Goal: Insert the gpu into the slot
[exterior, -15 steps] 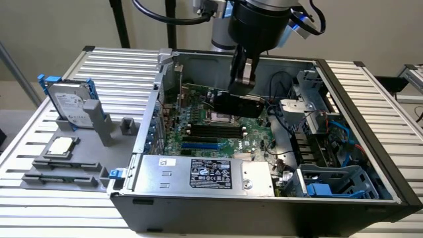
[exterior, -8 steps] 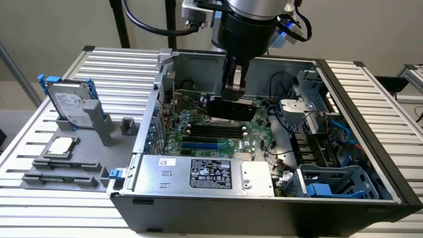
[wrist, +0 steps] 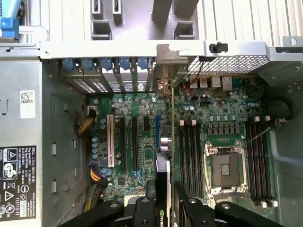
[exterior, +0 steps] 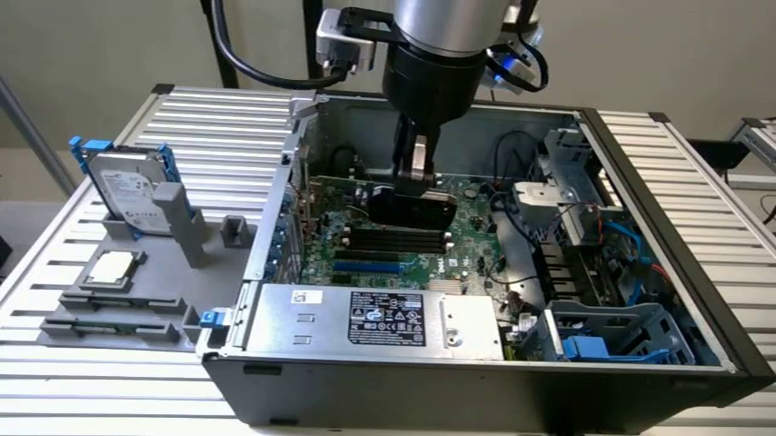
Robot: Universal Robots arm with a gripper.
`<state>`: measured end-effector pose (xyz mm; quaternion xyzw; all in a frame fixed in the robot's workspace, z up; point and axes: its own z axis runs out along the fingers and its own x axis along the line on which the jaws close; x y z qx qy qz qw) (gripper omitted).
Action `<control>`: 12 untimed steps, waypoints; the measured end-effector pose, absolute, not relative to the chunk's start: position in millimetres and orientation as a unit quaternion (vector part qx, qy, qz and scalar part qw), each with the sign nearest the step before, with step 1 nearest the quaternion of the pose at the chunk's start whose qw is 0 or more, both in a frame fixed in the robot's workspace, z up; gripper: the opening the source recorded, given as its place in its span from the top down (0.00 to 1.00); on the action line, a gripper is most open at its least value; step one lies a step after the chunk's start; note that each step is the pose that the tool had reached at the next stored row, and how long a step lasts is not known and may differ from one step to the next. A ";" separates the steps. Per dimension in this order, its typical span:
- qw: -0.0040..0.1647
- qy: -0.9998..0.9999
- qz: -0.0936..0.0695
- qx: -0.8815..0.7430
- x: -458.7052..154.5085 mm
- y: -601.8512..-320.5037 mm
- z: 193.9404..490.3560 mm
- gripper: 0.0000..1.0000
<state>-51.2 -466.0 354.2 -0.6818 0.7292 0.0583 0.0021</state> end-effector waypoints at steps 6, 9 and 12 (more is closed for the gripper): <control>0.002 0.725 0.059 -0.687 -53.2 -466.0 343.3 0.74; 0.002 0.724 0.059 -0.688 -54.6 -466.0 337.9 0.74; 0.003 0.723 0.059 -0.688 -56.2 -466.0 332.4 0.74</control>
